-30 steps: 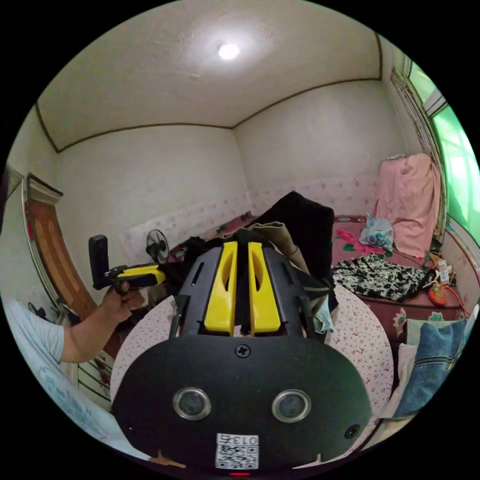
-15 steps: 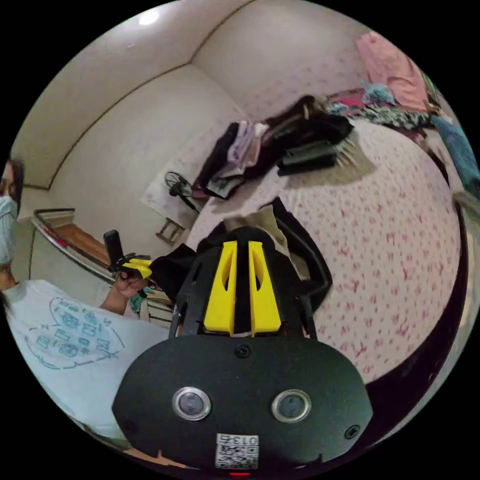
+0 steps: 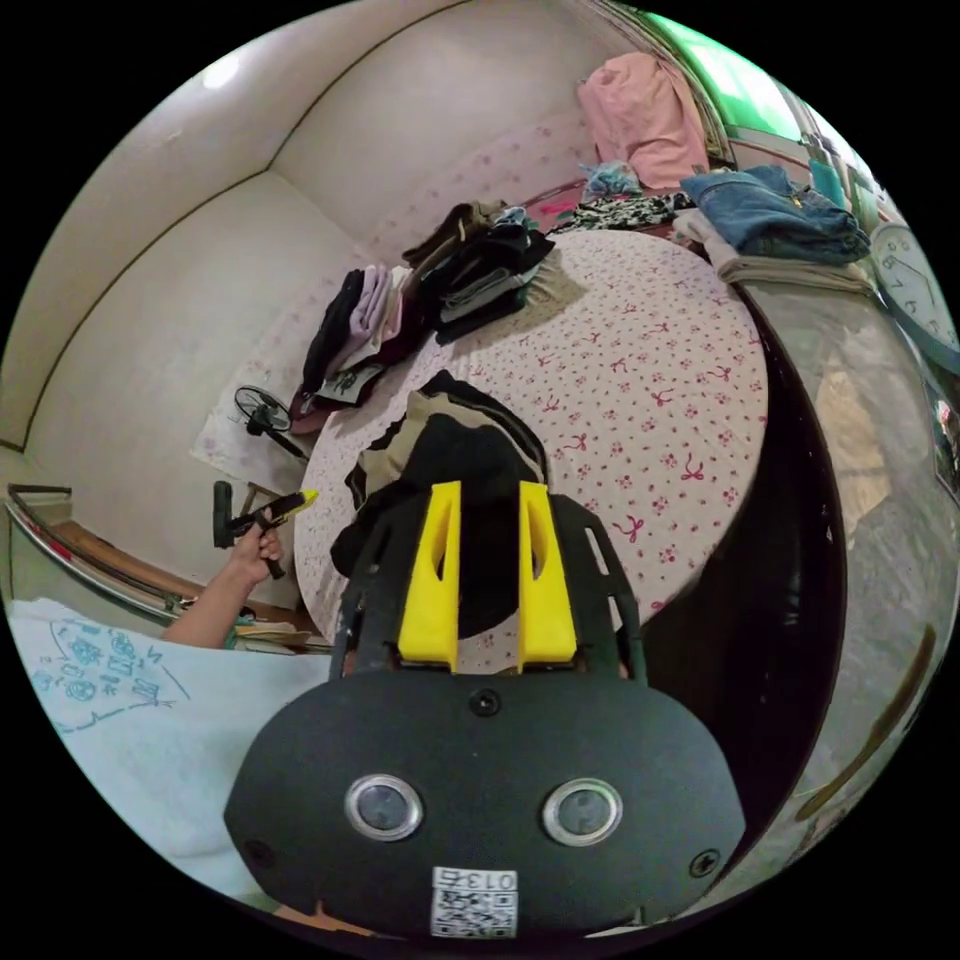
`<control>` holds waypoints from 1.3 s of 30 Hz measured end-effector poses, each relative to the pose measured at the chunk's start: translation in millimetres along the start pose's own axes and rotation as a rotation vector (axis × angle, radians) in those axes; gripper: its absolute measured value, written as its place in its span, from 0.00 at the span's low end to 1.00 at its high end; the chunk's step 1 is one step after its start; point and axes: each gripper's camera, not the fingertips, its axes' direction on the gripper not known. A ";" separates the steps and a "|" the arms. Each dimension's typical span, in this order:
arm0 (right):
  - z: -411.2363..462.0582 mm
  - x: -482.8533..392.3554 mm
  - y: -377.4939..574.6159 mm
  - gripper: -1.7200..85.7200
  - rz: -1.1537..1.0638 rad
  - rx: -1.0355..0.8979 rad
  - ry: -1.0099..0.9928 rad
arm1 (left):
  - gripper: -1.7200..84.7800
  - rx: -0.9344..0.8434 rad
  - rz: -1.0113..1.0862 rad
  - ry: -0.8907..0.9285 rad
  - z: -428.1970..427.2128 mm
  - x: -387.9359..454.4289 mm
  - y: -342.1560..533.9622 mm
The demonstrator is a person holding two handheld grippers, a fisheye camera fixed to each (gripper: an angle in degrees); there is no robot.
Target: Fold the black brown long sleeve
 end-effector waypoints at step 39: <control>43.6 65.4 -102.3 0.15 0.017 0.019 0.015 | 0.09 0.234 0.102 -0.131 -198.8 -55.5 121.8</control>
